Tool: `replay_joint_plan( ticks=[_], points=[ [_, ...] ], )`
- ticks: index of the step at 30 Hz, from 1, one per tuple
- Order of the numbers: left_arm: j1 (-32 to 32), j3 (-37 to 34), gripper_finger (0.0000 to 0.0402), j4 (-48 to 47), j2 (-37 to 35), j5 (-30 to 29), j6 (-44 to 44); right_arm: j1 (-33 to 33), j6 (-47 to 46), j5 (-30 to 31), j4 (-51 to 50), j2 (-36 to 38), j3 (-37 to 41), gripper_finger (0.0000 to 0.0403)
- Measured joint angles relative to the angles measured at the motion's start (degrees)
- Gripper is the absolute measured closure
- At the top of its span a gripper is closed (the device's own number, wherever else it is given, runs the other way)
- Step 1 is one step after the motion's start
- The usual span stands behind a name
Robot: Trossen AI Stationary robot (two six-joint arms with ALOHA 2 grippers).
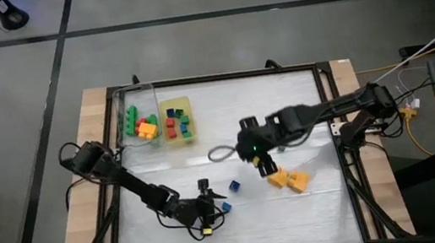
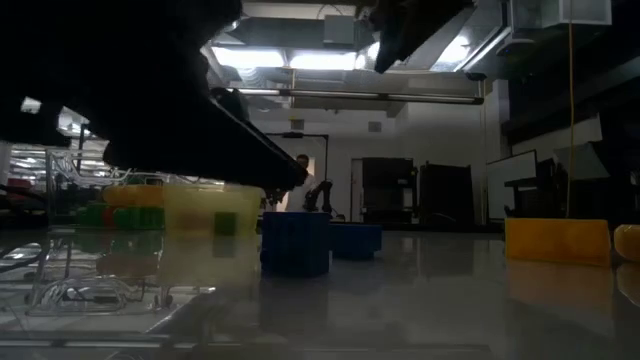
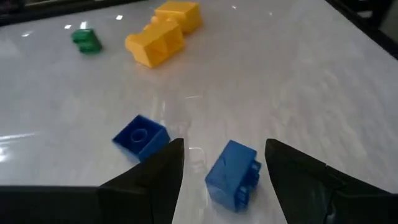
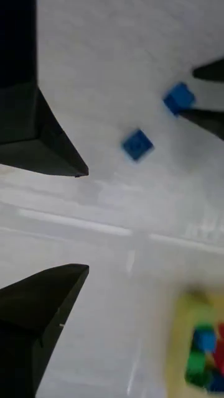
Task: Sort blocks by size
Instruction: Put the small blue game piece into the yellow bin
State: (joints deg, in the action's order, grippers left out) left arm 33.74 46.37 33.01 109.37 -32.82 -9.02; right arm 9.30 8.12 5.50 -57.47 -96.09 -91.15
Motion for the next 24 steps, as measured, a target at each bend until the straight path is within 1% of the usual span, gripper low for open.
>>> replay_joint_plan(
  ticks=[3, 6, 11, 12, 17, 19, 24],
  points=[
    [-1.11, 0.02, 0.0191, 0.18, -0.01, 3.92, 0.19, 2.65, -2.7, 0.0, -0.18, -0.07, 0.86, 0.0162],
    [-2.19, 0.02, 0.0191, 0.26, -0.01, 4.99, 0.71, 5.22, -4.97, 0.02, -0.09, -0.07, 0.92, 0.0162],
    [-4.21, 0.01, 0.0191, -1.08, -0.03, 13.2, 0.24, 8.89, -6.55, 0.02, -0.02, -0.07, 0.92, 0.0162],
    [-4.49, 0.0, 0.0191, -1.03, -0.06, 13.96, 0.25, 9.47, -6.81, 0.02, -0.02, -0.07, 0.94, 0.0162],
    [-5.74, 0.02, 0.0191, -1.42, -0.06, 15.22, 0.48, 11.81, -8.06, 0.04, 0.39, -0.07, 0.94, 0.0162],
    [-6.07, 0.01, 0.0191, -2.91, -0.08, 16.43, 0.45, 12.56, -8.08, 0.04, 0.36, -0.07, 0.94, 0.0162],
    [-6.11, 0.0, 0.0192, -4.33, -0.08, 16.82, 0.49, 13.91, -8.08, 0.06, 0.44, -0.07, 0.94, 0.0162]
  ],
)
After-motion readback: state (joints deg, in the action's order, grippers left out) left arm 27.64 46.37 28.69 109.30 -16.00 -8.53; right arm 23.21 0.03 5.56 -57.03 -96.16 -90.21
